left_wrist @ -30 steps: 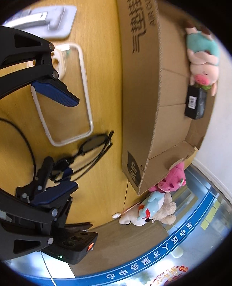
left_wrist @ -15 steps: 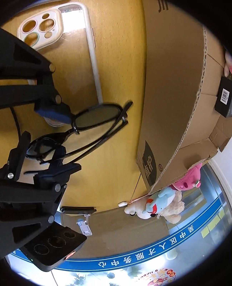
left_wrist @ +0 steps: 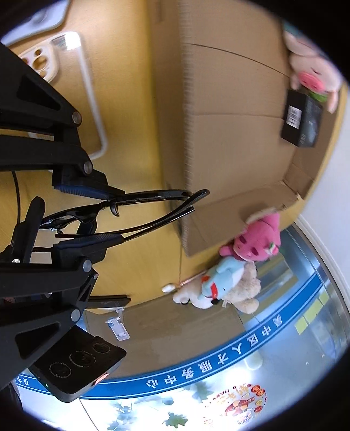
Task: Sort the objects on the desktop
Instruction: 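Lift the sunglasses with the right gripper and carry them over the box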
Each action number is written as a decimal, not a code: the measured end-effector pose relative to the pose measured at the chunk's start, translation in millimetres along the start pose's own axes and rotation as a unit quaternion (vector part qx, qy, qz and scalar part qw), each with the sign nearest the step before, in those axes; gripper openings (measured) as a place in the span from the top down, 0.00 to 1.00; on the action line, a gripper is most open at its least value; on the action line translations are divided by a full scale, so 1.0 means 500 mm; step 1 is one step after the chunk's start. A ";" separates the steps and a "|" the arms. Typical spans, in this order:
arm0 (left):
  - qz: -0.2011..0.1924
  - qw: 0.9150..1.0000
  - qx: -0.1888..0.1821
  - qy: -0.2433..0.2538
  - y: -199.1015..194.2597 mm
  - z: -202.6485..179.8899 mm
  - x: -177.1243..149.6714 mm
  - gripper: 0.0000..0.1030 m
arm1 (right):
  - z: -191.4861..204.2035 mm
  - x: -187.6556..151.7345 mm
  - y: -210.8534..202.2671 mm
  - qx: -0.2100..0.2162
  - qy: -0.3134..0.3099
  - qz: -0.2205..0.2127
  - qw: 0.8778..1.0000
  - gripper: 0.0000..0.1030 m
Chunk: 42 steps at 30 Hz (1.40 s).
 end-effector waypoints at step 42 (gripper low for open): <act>0.083 0.991 -0.047 -0.095 0.229 0.215 0.597 0.80 | -0.318 0.491 0.430 -0.099 0.081 0.106 0.986 0.51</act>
Point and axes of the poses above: each gripper's, at about its wrist camera, not at the fingertips, and y roughly the way its jaws point, z to its left, x to its top, the point moved 5 cm from there along y, roughly the way its jaws point, and after that the axes turned 12 degrees about -x, right-handed, at the moved point
